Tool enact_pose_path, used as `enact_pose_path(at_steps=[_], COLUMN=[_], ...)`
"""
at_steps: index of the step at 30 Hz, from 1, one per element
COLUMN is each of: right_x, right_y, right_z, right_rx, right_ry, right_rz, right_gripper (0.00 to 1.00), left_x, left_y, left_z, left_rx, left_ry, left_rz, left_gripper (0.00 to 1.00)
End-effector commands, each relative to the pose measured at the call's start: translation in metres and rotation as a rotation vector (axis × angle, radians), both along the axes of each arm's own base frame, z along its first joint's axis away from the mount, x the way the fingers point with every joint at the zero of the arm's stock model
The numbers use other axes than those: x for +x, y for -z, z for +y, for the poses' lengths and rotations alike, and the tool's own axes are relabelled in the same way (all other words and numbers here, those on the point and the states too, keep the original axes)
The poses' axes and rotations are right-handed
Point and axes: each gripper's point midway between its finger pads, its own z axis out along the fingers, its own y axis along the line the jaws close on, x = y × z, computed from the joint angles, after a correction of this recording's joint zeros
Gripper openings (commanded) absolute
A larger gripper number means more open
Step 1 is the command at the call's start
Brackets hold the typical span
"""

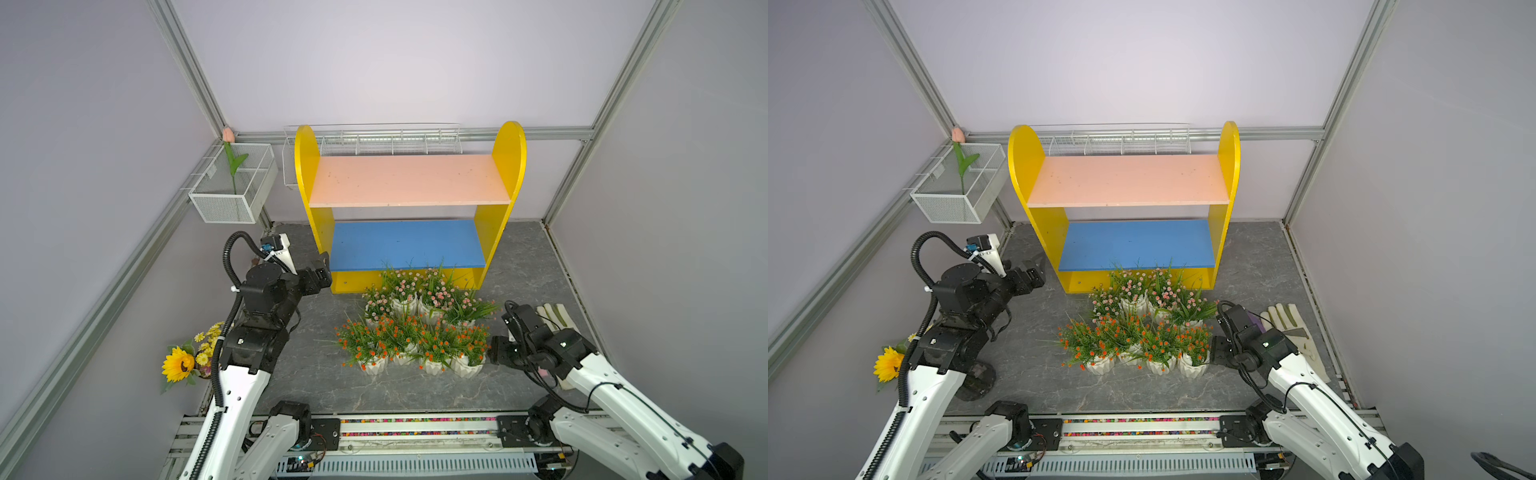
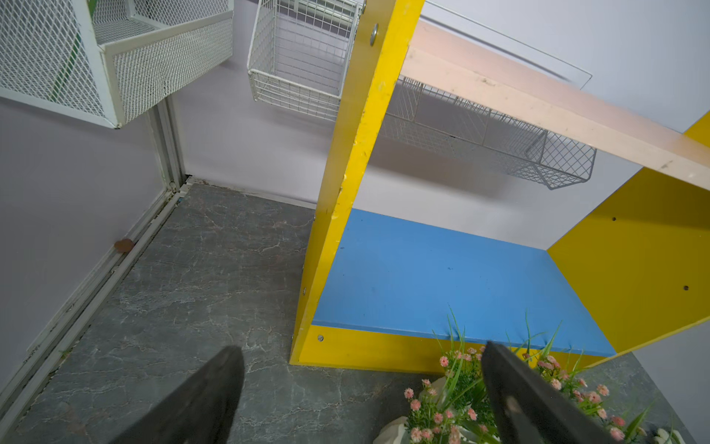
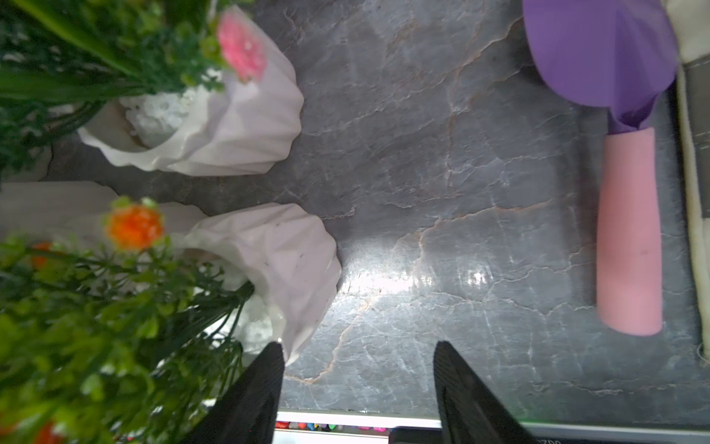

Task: Place the baby's breath potted plants on the rack by color
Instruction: Pick up the baby's breath potted plant from the center of the board.

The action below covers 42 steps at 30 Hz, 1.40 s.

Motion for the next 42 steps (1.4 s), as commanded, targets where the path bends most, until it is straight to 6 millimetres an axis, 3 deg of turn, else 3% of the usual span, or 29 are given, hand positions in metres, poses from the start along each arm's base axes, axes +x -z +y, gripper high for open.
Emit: enact_pose_path(at_steps=[1,8,17,27,42], right_x=[0.001,0.009,0.017,0.017,0.012], right_y=[-0.006,-0.005,-0.008,0.010,0.031], right_z=[0.002,0.019,0.034,0.041,0.041], right_rx=[-0.004,0.026,0.049,0.037,0.011], right_ry=[0.017,-0.035,-0.078,-0.098,-0.104], right_rz=[-0.010,-0.023,-0.036,0.003,0.064], right_gripper=[0.60,0.51,0.48,0.38,0.26], left_x=[-0.006,-0.003,0.001,0.003,-0.008], left_y=[-0.013,-0.008,-0.006,0.004,0.013], left_z=[-0.002,-0.010,-0.018,-0.035,-0.094], left_rx=[-0.028,-0.046,-0.060,-0.055,0.105], left_ry=[0.012,0.044,0.078,0.155,0.328], left_rz=[-0.008,0.021,0.028,0.063,0.077], left_gripper=[0.99,0.99,0.99,0.99,0.99])
